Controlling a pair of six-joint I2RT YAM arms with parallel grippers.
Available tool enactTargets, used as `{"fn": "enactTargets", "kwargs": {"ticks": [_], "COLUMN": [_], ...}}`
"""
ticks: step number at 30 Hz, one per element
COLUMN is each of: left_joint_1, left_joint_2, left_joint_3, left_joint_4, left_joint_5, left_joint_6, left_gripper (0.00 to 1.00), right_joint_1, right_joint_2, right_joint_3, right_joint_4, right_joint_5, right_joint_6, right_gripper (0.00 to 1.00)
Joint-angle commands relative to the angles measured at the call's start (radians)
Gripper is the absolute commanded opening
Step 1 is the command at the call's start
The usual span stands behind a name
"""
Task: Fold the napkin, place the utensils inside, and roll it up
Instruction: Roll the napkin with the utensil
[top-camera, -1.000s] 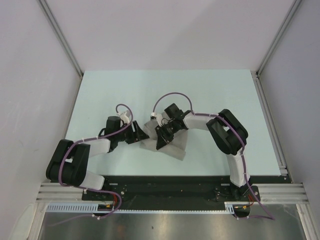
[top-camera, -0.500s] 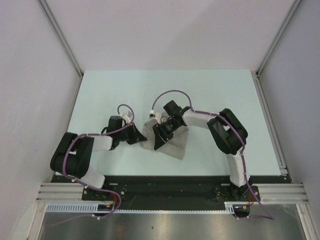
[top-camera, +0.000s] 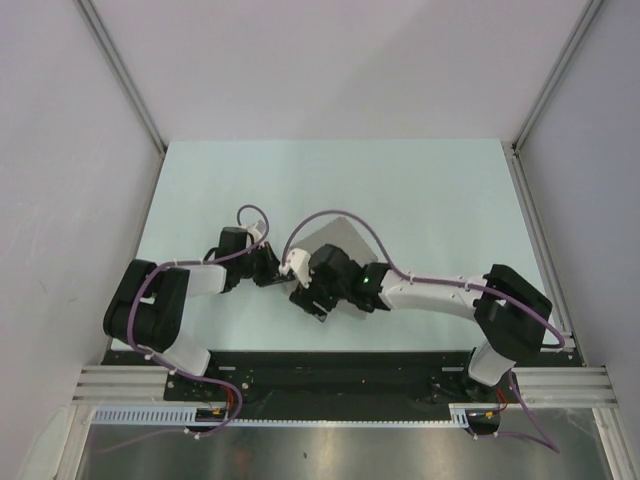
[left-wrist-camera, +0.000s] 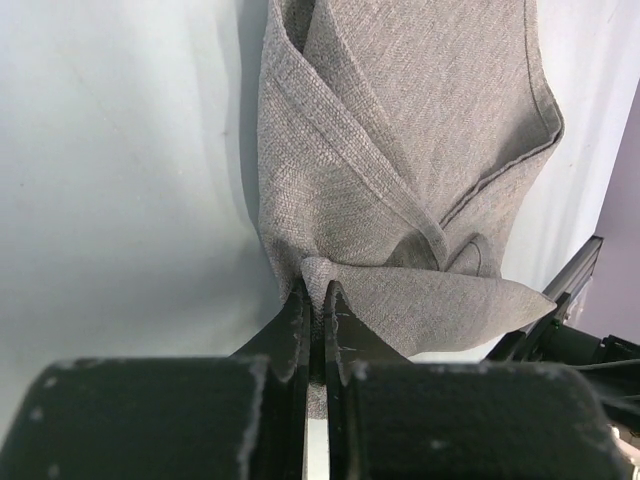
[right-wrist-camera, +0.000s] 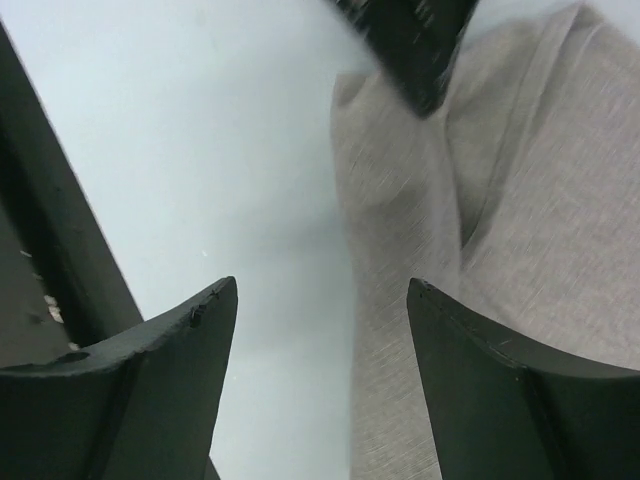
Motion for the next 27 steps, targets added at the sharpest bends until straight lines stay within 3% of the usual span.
{"fn": "enactTargets", "kwargs": {"ticks": [1,16,19,21,23,27], "left_joint_1": [0.003,0.002,0.002,0.002,0.003,0.002], "left_joint_2": [0.026,0.043,0.044,0.046,0.046,0.026], "left_joint_3": [0.048,0.080,0.089,0.091,0.094,0.105], "left_joint_4": [-0.021,-0.042,-0.042,-0.035,-0.016,0.004], "left_joint_5": [-0.008,0.003,0.015,0.023,0.036,0.049], "left_joint_6": [0.026,0.028,0.028,0.028,0.025,0.014], "left_gripper": [0.00,0.00,0.00,0.01,0.04,0.27], "right_joint_1": [0.075,0.114,0.099,0.076,0.043,-0.013], "right_joint_2": [0.016,0.183,0.204,0.212,0.226,0.257], "right_joint_3": [-0.076,-0.092,-0.087,-0.084,-0.056,0.010], "right_joint_4": [0.137,0.243,0.228,0.210,0.166,0.023], "right_joint_5": [0.307,0.424,0.404,0.375,0.298,0.085], "right_joint_6": [-0.076,-0.209,-0.195,-0.183,-0.160,-0.107], "right_gripper": [0.73,0.69,0.65,0.54,0.44,0.33]}}
